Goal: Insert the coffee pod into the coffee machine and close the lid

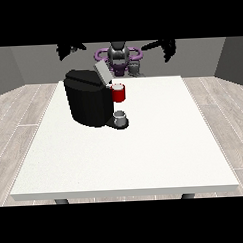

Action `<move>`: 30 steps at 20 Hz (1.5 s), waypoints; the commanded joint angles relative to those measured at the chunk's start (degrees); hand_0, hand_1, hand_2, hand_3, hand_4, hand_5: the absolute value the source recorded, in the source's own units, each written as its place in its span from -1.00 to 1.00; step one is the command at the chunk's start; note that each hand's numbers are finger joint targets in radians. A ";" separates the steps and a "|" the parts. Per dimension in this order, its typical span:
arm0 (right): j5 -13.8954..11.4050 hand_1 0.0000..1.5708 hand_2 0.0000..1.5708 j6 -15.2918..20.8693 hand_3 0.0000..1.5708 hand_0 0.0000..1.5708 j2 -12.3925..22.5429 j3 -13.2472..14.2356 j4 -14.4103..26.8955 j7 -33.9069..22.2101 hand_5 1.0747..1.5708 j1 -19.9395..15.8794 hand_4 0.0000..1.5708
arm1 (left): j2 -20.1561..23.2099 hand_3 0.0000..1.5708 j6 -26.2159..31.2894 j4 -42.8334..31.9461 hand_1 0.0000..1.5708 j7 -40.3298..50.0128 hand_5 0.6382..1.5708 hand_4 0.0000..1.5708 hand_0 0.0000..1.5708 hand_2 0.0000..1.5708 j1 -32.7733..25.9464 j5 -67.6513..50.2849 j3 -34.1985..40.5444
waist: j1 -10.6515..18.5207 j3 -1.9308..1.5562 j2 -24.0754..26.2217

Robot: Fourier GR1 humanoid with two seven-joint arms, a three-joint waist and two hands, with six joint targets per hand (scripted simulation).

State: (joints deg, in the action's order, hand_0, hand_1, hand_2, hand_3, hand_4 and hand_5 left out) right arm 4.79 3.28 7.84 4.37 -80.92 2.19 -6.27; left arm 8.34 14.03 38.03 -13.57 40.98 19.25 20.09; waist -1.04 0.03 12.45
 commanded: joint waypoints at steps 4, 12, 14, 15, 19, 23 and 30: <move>1.64 -1.00 -1.00 -3.58 -1.00 -1.00 2.88 0.48 -2.36 -3.12 1.00 -3.87 -1.00 | -5.67 -1.00 -0.22 4.03 -1.00 -1.61 1.00 -1.00 -1.00 -1.00 -7.18 -3.68 -0.39 | 4.98 -0.04 0.90; -3.43 -1.00 -1.00 -2.63 -1.00 -1.00 1.39 -4.21 -2.31 -4.13 1.00 -7.24 -0.70 | -8.21 -1.00 2.18 10.60 -1.00 1.10 1.00 -0.97 -1.00 -1.00 -12.05 -8.71 -2.11 | 8.91 -0.04 -0.04; -4.10 -1.00 -1.00 -2.53 -1.00 -1.00 2.61 -3.11 -0.24 -5.38 1.00 -7.12 -0.73 | -8.23 -1.00 3.75 13.75 -1.00 3.54 1.00 -1.00 -1.00 -1.00 -14.75 -10.06 -3.72 | 11.03 -0.05 1.58; -1.70 -1.00 -1.00 -5.16 -1.00 -1.00 3.00 -2.12 -1.39 -3.60 1.00 -10.02 -0.79 | -7.79 -1.00 2.87 15.50 -1.00 1.61 1.00 -1.00 -1.00 -1.00 -14.44 -10.07 -3.03 | 8.95 -0.05 -2.79; -1.19 -1.00 -1.00 -5.87 -1.00 -1.00 3.98 0.07 3.38 -4.19 1.00 -13.36 -1.00 | -6.82 -1.00 6.06 21.27 -1.00 4.67 1.00 -0.86 -1.00 -1.00 -15.71 -13.62 -4.76 | 11.10 -0.05 -4.73; -1.50 -1.00 -1.00 -5.62 -1.00 -1.00 2.97 0.99 8.16 -0.46 1.00 -13.07 -1.00 | -8.29 -1.00 3.01 26.69 -1.00 5.90 1.00 -1.00 -1.00 -1.00 -21.68 -16.97 -9.92 | 12.91 -0.06 -5.01; 0.41 -1.00 -1.00 -9.05 -1.00 -1.00 3.67 2.03 11.31 -1.41 1.00 -17.98 -1.00 | -5.15 -1.00 2.04 35.14 -1.00 9.82 1.00 -1.00 -1.00 -1.00 -24.58 -19.99 -8.77 | 9.24 -0.04 -9.51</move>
State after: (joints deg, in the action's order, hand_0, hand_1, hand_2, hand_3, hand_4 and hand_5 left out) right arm 4.18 -3.27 10.63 5.80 -71.27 0.89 -22.03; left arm 1.33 15.81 69.06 -4.74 18.85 0.71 10.98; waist 9.90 -0.02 4.92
